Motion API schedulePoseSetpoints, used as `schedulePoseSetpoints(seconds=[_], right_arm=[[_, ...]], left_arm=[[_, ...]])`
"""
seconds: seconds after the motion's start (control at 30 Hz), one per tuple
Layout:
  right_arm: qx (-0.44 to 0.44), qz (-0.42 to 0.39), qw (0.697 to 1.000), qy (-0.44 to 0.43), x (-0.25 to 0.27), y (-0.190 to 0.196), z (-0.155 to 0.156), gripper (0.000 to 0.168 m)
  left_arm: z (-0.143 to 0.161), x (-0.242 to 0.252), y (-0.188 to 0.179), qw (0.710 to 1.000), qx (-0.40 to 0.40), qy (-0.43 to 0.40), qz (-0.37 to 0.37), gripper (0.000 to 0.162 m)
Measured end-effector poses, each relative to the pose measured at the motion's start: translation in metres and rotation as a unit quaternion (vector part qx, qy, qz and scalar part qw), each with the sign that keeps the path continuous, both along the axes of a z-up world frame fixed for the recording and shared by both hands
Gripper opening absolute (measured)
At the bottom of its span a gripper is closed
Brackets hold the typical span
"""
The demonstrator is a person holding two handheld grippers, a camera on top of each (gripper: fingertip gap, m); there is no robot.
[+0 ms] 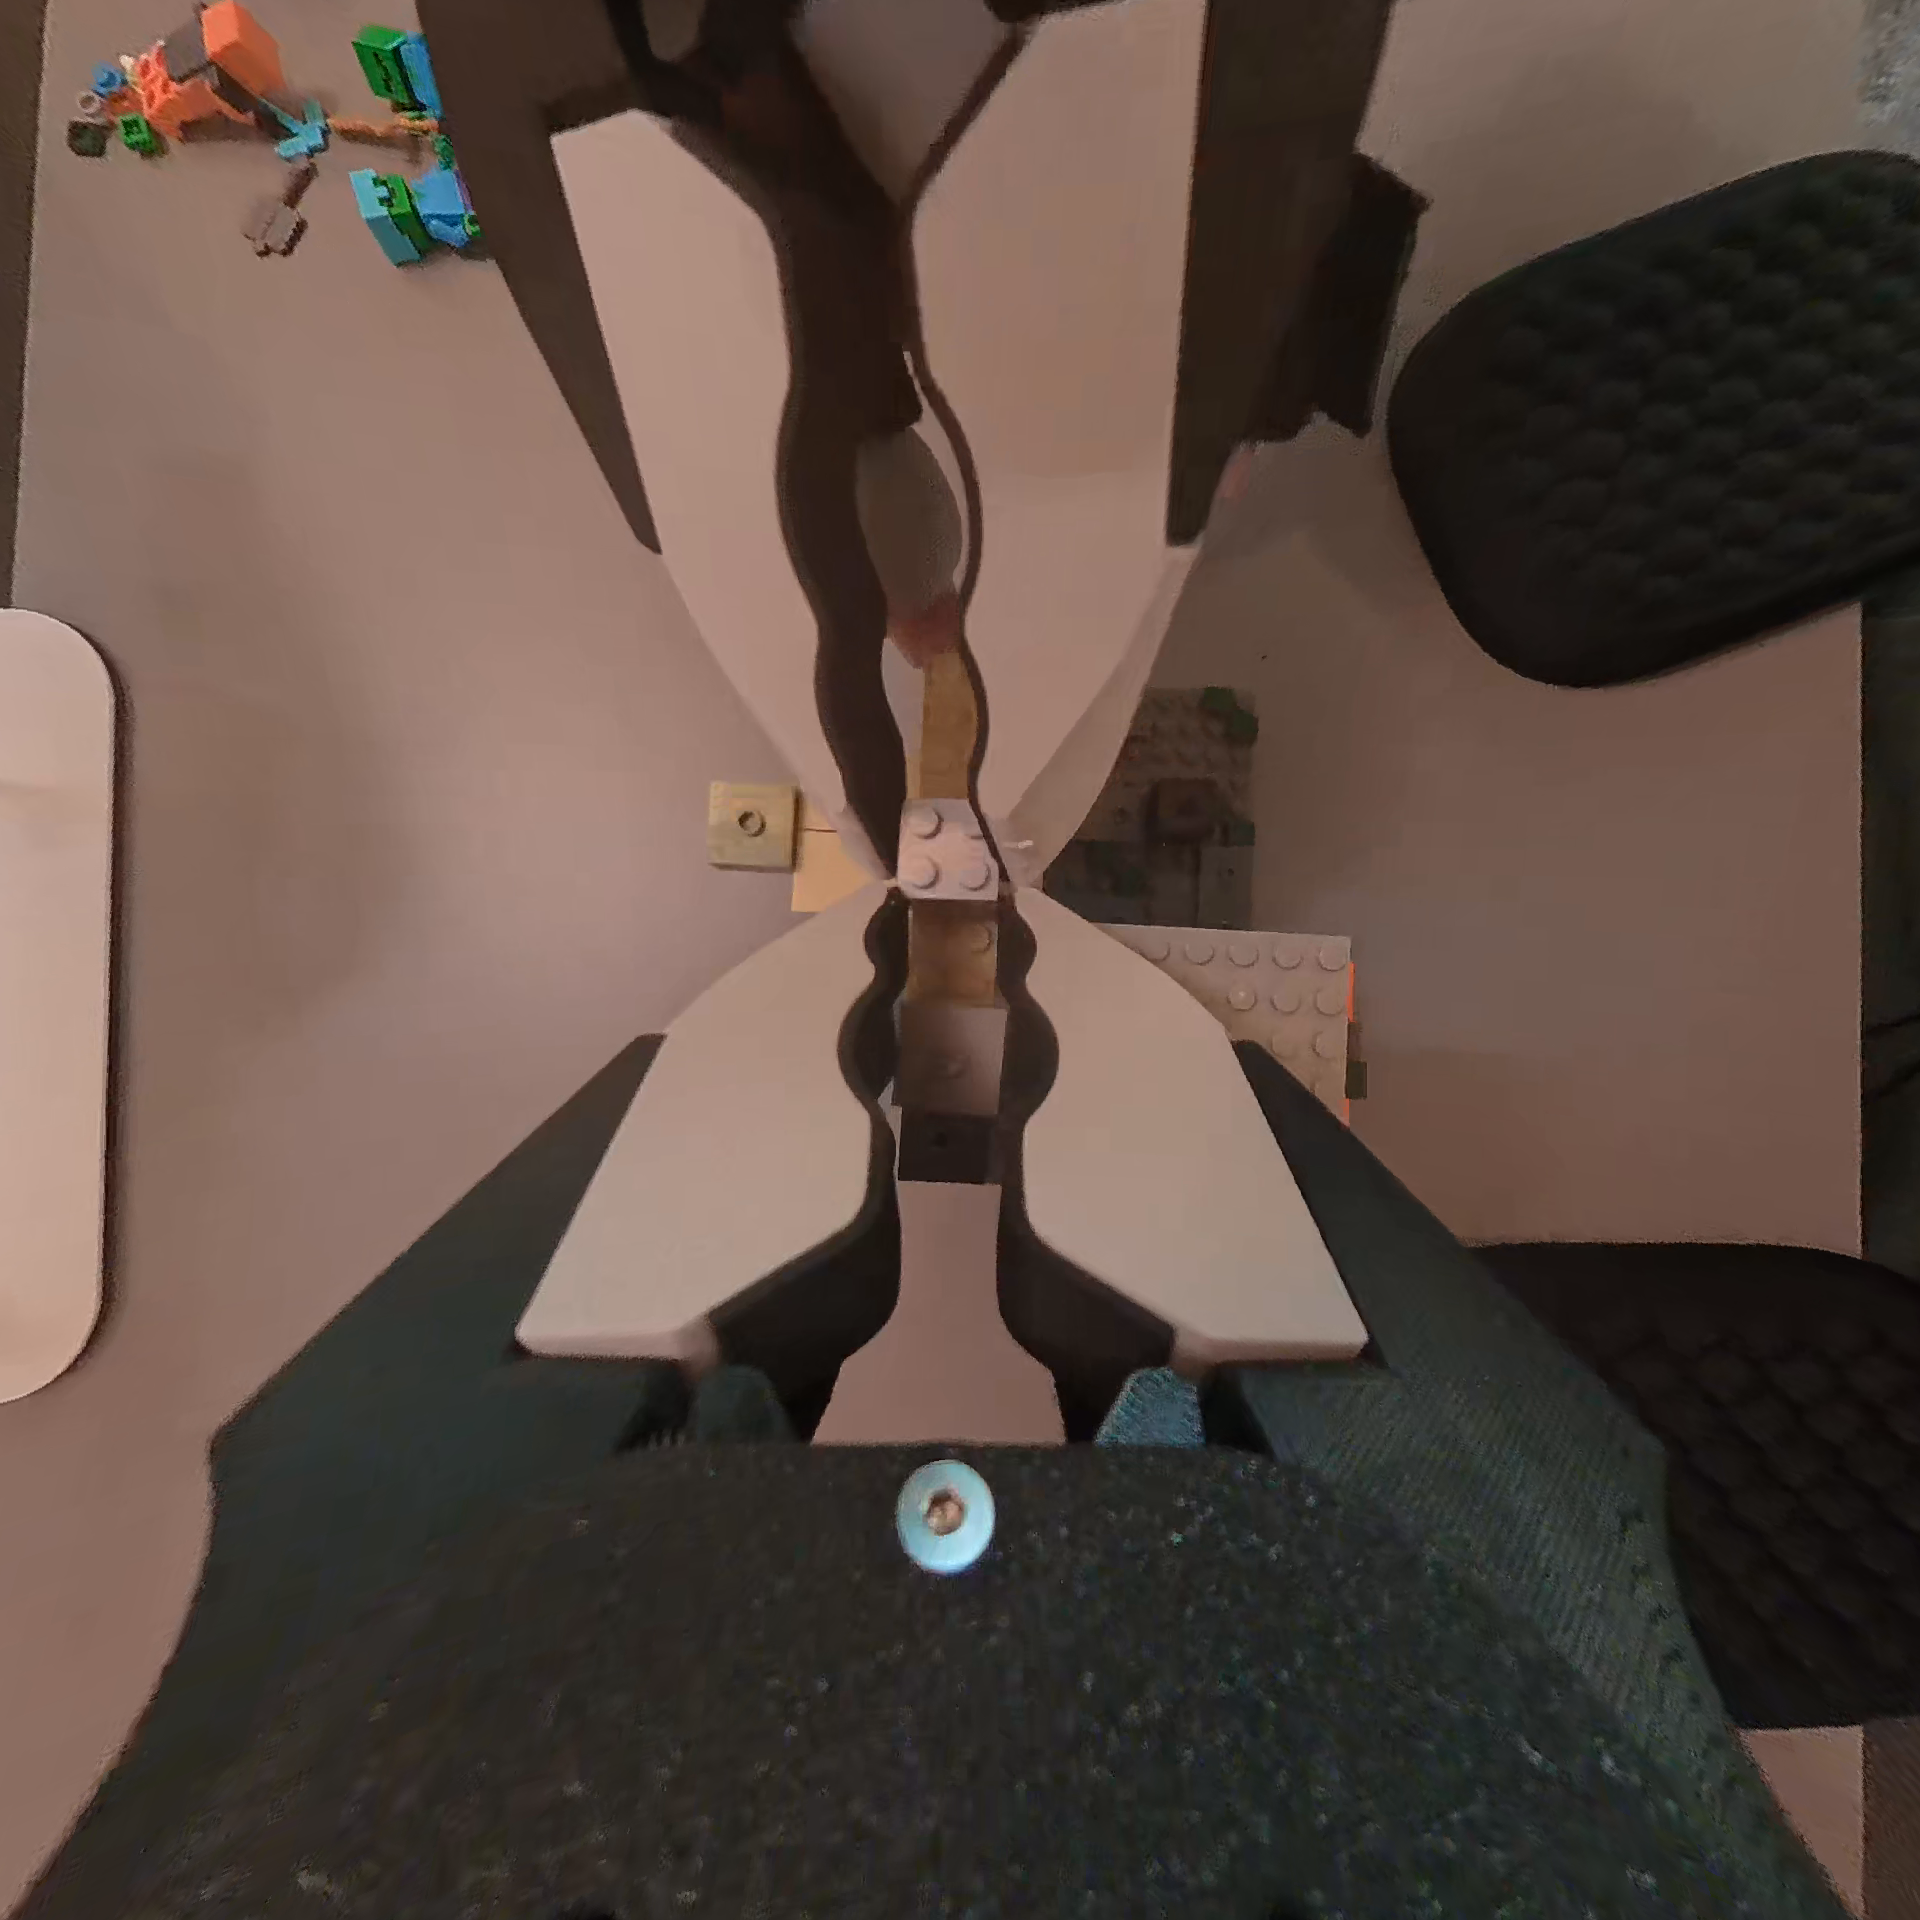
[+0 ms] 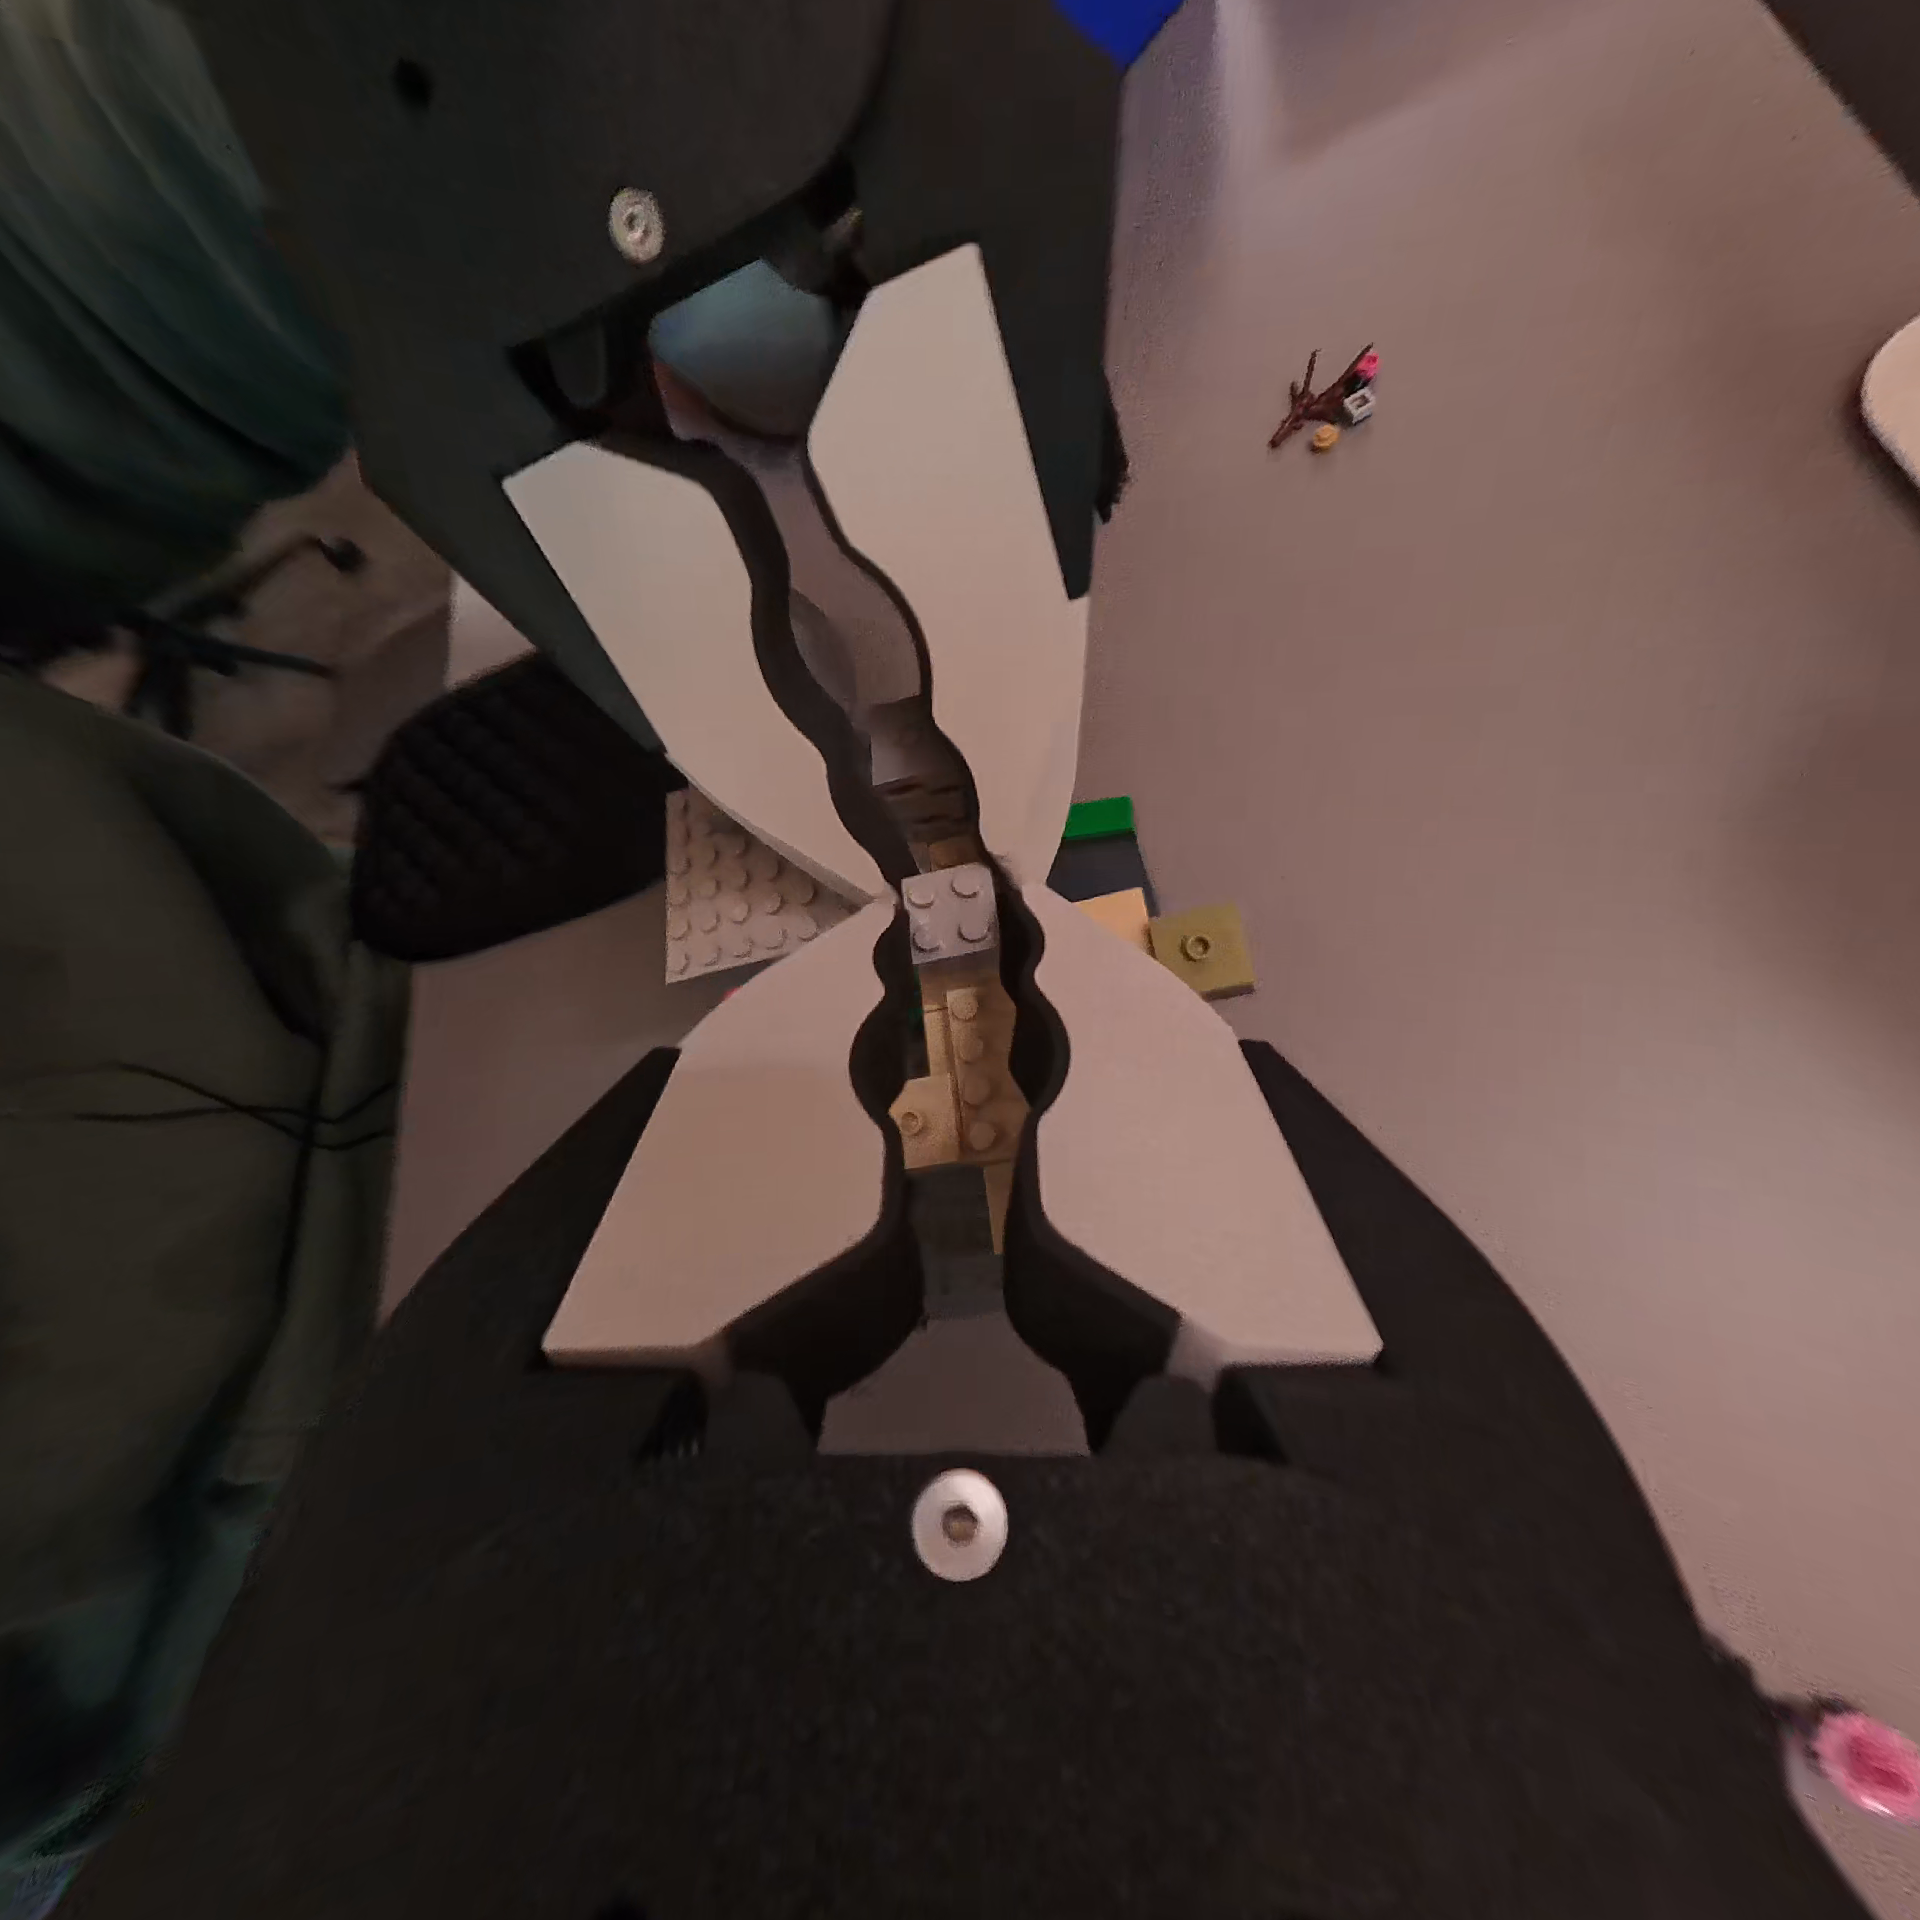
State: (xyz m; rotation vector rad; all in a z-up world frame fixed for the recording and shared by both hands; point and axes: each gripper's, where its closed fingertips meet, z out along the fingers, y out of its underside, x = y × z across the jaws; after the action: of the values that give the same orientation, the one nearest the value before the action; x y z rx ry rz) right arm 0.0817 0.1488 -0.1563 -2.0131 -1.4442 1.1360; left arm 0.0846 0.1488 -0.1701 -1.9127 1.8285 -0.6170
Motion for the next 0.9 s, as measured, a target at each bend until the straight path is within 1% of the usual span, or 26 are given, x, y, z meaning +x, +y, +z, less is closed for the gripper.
schedulePoseSetpoints(seconds=[0.07,0.2,0.27,0.3,0.37,0.43,0.5,0.57,0.6,0.67,0.77,0.83,0.9], right_arm=[[-0.068,-0.021,0.997,0.023,0.001,0.000,0.004,0.016],[-0.071,-0.049,0.995,0.047,0.004,0.005,0.012,0.016],[-0.035,-0.042,0.997,0.051,0.006,0.004,0.014,0.016],[-0.014,-0.035,0.997,0.071,0.005,0.001,0.021,0.016],[0.058,-0.025,0.993,0.099,0.006,-0.005,0.034,0.016],[0.127,-0.020,0.983,0.128,0.008,-0.015,0.047,0.016],[0.144,-0.028,0.976,0.158,0.011,-0.025,0.058,0.016],[0.142,-0.041,0.972,0.184,0.014,-0.034,0.066,0.016],[0.130,-0.048,0.970,0.199,0.015,-0.039,0.069,0.016],[0.075,-0.055,0.967,0.239,0.013,-0.052,0.078,0.016],[-0.033,-0.054,0.947,0.314,0.004,-0.073,0.092,0.016],[-0.091,-0.043,0.934,0.343,-0.005,-0.086,0.096,0.016],[-0.117,-0.029,0.930,0.348,-0.016,-0.098,0.095,0.016]], left_arm=[[0.000,0.001,0.000,1.000,0.002,-0.006,-0.003,0.017],[0.000,0.002,-0.001,1.000,0.013,-0.004,0.000,0.016],[0.000,0.002,-0.001,1.000,0.013,-0.009,0.005,0.016],[0.000,0.002,-0.001,1.000,0.013,-0.013,0.009,0.016],[0.002,0.000,-0.001,0.999,0.022,-0.025,0.023,0.016],[0.013,0.001,-0.003,0.996,0.050,-0.069,0.035,0.014],[0.031,0.001,-0.011,0.989,0.078,-0.120,0.041,0.017],[0.048,0.001,-0.023,0.978,0.122,-0.162,0.042,0.021],[0.055,0.001,-0.029,0.971,0.151,-0.179,0.047,0.022],[0.072,0.000,-0.040,0.945,0.241,-0.213,0.056,0.026],[0.096,0.001,-0.063,0.884,0.392,-0.248,0.058,0.027],[0.105,0.003,-0.077,0.849,0.456,-0.259,0.067,0.027],[0.108,0.003,-0.088,0.830,0.485,-0.265,0.071,0.023]])
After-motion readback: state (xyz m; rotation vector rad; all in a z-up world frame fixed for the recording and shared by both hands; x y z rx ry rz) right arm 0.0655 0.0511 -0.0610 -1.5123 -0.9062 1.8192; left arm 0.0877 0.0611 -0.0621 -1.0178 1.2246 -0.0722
